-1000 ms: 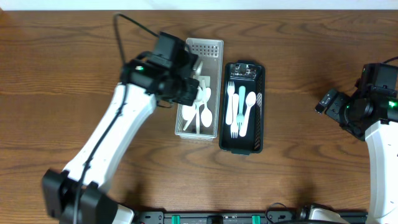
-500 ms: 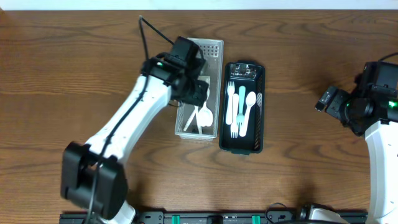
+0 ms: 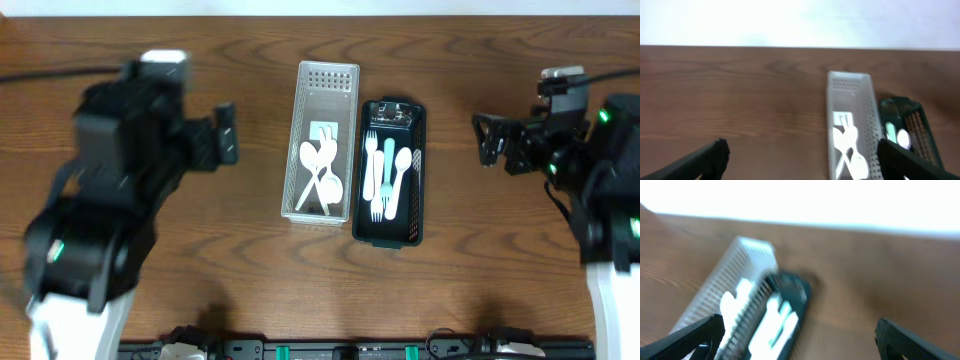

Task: Pack container

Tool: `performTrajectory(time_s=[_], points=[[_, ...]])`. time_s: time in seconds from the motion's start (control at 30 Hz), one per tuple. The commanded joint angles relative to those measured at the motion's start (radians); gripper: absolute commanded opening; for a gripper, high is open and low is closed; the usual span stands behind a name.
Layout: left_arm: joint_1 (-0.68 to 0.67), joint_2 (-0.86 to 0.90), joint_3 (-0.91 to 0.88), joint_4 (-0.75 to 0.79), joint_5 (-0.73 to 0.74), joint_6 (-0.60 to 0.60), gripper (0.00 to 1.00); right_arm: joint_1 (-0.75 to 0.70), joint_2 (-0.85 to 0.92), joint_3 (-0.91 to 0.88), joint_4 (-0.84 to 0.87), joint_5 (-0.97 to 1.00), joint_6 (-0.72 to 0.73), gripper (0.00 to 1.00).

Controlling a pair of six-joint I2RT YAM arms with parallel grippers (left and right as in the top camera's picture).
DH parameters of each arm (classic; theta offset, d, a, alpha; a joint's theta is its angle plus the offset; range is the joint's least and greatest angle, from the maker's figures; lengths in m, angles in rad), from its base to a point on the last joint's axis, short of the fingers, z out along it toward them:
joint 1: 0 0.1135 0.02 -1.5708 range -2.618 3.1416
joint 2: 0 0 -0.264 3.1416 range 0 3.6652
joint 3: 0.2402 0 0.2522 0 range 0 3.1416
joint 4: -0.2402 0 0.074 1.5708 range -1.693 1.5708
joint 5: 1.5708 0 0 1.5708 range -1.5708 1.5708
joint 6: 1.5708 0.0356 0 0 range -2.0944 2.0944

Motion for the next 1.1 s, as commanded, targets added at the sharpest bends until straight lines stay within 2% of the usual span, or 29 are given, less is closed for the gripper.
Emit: performTrajectory(time_s=[0.0,0.17,0.33,0.57,0.83,1.0,1.07], points=[[0.024,-0.072,0.008,-0.041,-0.113,-0.005,0.98,0.028,-0.121,0.039,0.023,-0.037,-0.039,0.99],[0.029,-0.134,0.008,-0.126,-0.196,-0.005,0.98,0.028,-0.22,0.038,0.012,0.001,-0.039,0.99],[0.029,-0.127,0.008,-0.184,-0.214,-0.005,0.98,0.028,-0.232,0.038,-0.021,0.0,-0.039,0.99],[0.029,-0.118,0.008,-0.191,-0.214,-0.005,0.98,0.028,-0.231,0.038,-0.092,0.0,-0.039,0.99],[0.029,-0.119,0.008,-0.191,-0.214,-0.005,0.98,0.028,-0.231,0.038,-0.095,-0.001,-0.037,0.99],[0.029,-0.119,0.008,-0.191,-0.214,-0.005,0.98,0.028,-0.231,0.038,-0.095,-0.056,0.047,0.99],[0.029,-0.119,0.008,-0.191,-0.214,-0.005,0.98,0.028,-0.231,0.038,-0.106,-0.019,0.022,0.99]])
